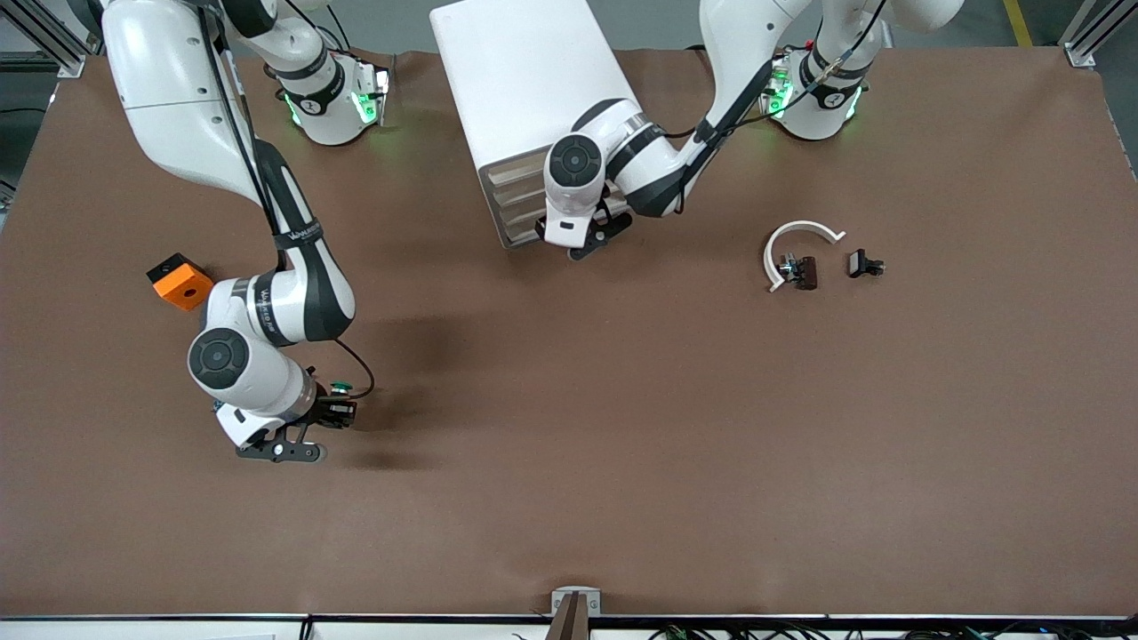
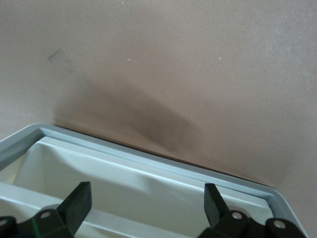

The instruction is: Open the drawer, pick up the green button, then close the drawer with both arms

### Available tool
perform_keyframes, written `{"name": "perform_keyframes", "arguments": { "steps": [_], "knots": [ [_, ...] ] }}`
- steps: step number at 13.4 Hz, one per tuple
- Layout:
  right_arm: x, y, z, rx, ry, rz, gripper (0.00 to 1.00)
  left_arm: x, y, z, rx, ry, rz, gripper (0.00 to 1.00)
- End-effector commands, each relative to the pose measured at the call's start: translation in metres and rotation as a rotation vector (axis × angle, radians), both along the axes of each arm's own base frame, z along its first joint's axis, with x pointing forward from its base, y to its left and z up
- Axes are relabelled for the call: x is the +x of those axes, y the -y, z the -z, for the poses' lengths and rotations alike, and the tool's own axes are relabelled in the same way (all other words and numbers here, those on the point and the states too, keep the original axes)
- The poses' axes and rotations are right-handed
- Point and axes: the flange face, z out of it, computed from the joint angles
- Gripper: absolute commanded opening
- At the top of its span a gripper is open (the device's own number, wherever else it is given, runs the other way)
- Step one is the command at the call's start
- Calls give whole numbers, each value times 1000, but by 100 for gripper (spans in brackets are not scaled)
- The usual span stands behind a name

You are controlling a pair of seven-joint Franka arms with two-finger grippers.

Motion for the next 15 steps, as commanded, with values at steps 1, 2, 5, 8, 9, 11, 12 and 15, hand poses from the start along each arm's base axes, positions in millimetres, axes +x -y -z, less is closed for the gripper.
{"name": "perform_keyframes", "arguments": {
  "steps": [1,2,5,8,9,11,12,15],
  "knots": [
    [-12,2,14,7,-24,5,0,-20,14,-3,-13,-46,-23,100],
    [-15,3,19,6,-28,6,0,-18,14,-5,-16,-42,-25,100],
    [-26,6,32,3,-46,7,0,25,-3,-15,-30,0,-68,100],
    [-24,6,33,7,-21,11,0,101,-43,-46,-48,96,-146,100],
    [-25,7,35,7,-22,14,0,120,-56,-55,-46,127,-161,100],
    [-25,7,37,6,-25,17,0,161,-94,-78,-35,207,-194,100],
    [-25,7,36,6,-24,29,0,179,-111,-95,-27,259,-198,100],
    [-27,0,37,5,-30,79,0,213,-167,-141,10,335,-171,100]
  ]
}}
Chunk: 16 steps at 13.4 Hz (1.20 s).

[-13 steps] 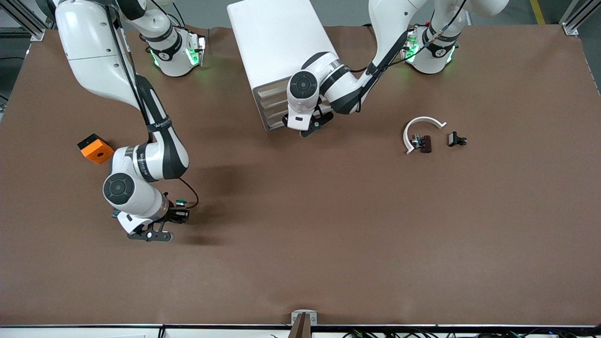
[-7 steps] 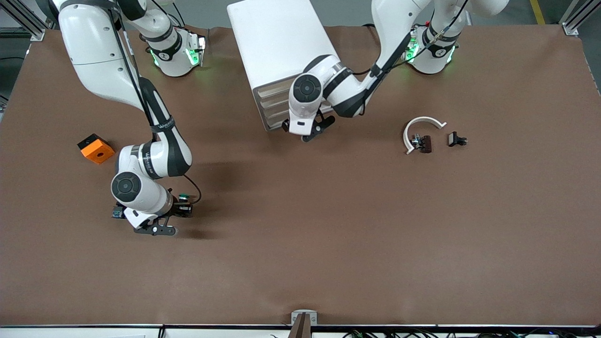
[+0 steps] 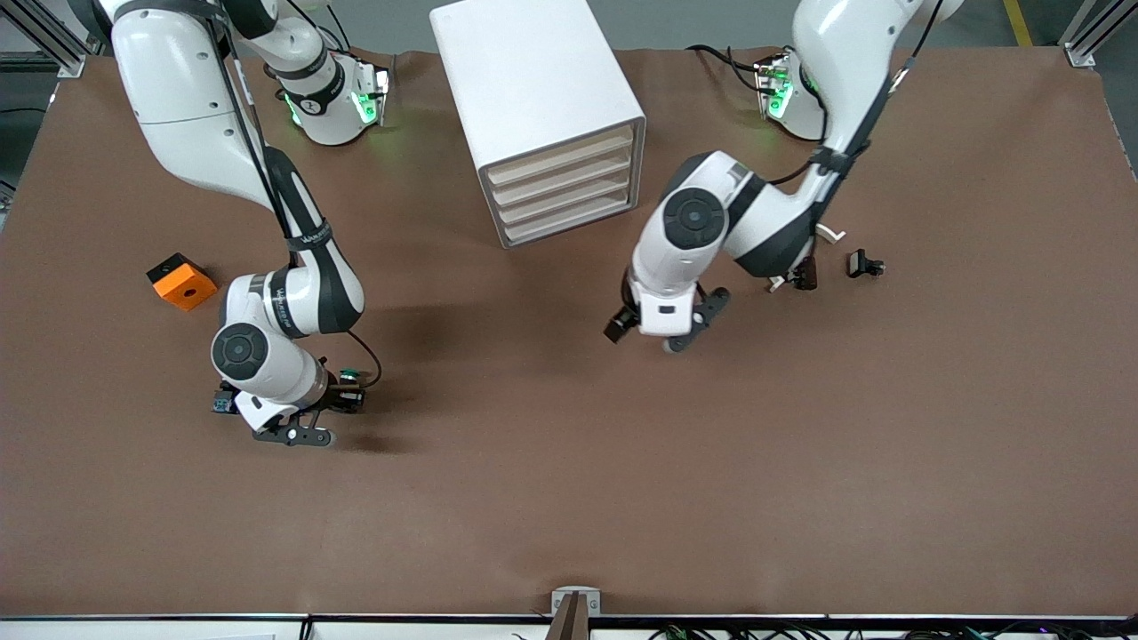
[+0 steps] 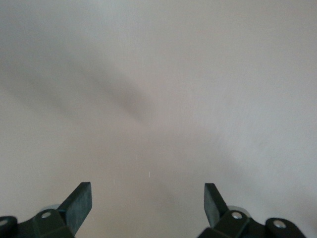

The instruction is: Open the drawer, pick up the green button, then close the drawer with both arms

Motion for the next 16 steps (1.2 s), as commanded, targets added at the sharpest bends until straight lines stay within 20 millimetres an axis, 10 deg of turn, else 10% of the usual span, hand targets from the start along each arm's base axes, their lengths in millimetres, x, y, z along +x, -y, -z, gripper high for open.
{"name": "perform_keyframes", "arguments": {
  "steps": [1,4,5,9,16],
  "knots": [
    [-6,-3,3,6,-6,31,0,18,-47,-55,42,52,64,100],
    [-7,2,5,6,-9,24,0,33,-111,-104,81,59,126,100],
    [-6,4,5,6,-8,25,97,37,-134,-122,90,69,158,100],
    [4,4,-14,7,0,21,100,39,-211,-178,131,77,260,100],
    [22,15,-71,1,-50,5,100,52,-289,-257,132,68,376,100]
  ]
}}
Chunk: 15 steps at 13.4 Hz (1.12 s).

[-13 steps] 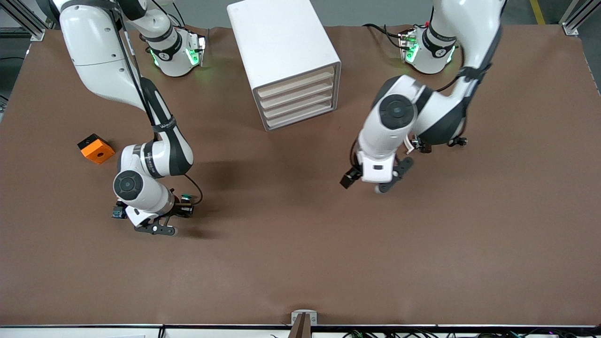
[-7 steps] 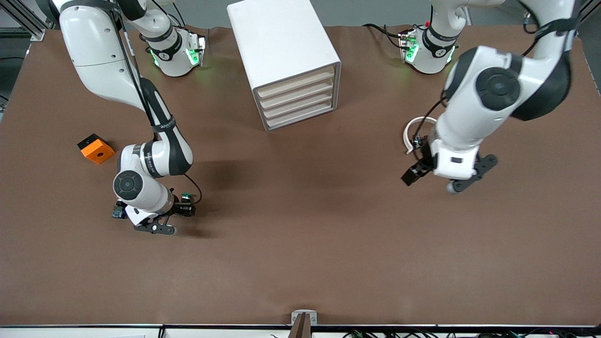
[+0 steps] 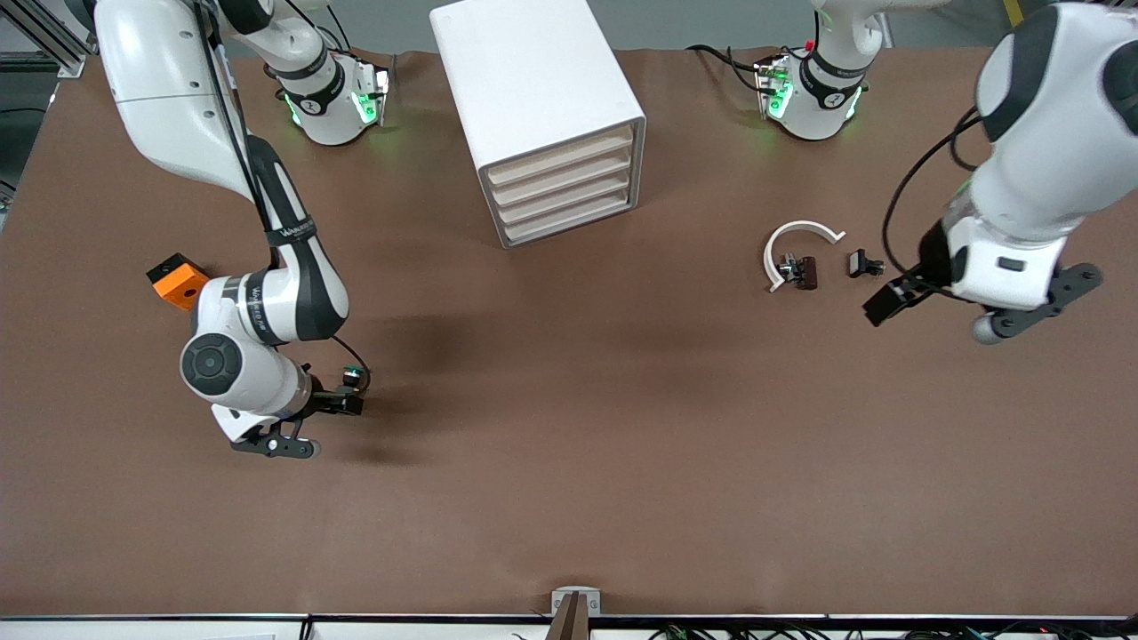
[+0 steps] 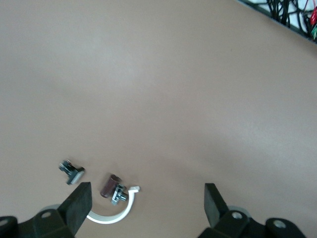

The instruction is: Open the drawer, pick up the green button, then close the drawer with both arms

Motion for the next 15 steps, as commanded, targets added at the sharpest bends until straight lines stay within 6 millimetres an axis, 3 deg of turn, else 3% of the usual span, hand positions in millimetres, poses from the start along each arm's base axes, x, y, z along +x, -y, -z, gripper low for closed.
{"name": "perform_keyframes", "arguments": {
  "steps": [1,4,7,10,13,15],
  "knots": [
    [-3,9,-21,3,-18,-8,100,1,-25,-25,6,-13,74,100],
    [-9,14,-56,5,-43,-19,100,-9,-44,-51,-8,11,103,100],
    [-17,59,-117,22,-48,-18,100,-21,-66,-68,-10,17,161,100],
    [-39,110,-183,44,-63,-54,100,-43,-86,-81,-17,-14,231,100],
    [-61,144,-230,64,-71,-17,100,-67,-97,-92,-7,-17,295,100],
    [-63,149,-259,58,-71,-14,100,-85,-99,-97,-6,-59,357,100]
  ]
}}
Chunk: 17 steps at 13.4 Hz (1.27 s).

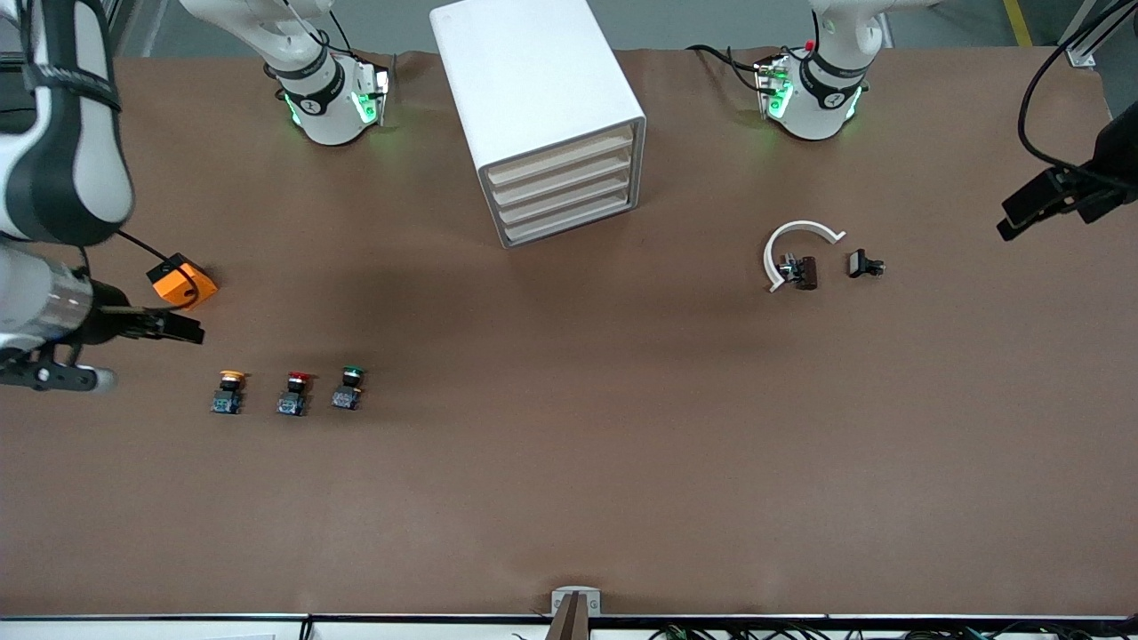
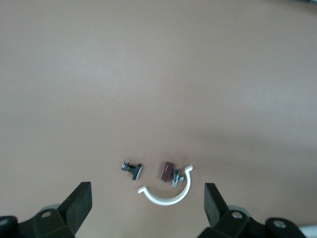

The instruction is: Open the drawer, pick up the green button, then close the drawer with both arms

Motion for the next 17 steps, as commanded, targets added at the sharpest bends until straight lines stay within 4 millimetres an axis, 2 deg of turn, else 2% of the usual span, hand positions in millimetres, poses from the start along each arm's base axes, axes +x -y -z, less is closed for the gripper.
{"name": "perform_keyframes", "arguments": {
  "steps": [1,3,5,6,8,9,11,13,15,16,17],
  "knots": [
    [-6,2,-23,2,-26,-6,100,-28,-1,-6,-3,-37,54,100],
    [-4,1,-26,5,-22,13,100,-39,1,-10,-10,-40,58,100],
    [2,3,-54,2,32,10,100,-45,1,-5,-10,-54,59,100],
    [0,-1,-60,-12,17,2,100,-47,1,-7,-9,-51,59,100],
    [-1,6,-85,-12,37,10,100,-52,10,-6,-6,-56,75,100],
    [-3,12,-88,-10,33,17,100,-54,12,-6,-6,-56,79,100],
    [-11,20,-83,7,-32,41,100,-55,17,-7,-3,-55,96,100],
    [-20,28,-94,14,-33,53,100,-56,19,-7,-4,-55,116,100],
    [-43,25,-133,18,11,18,100,-56,20,-6,-4,-57,118,100],
    [-53,26,-146,14,11,-25,100,-56,21,-6,-3,-58,121,100],
    [-56,30,-149,21,4,-81,100,-56,20,-5,-3,-61,119,100]
  ]
}}
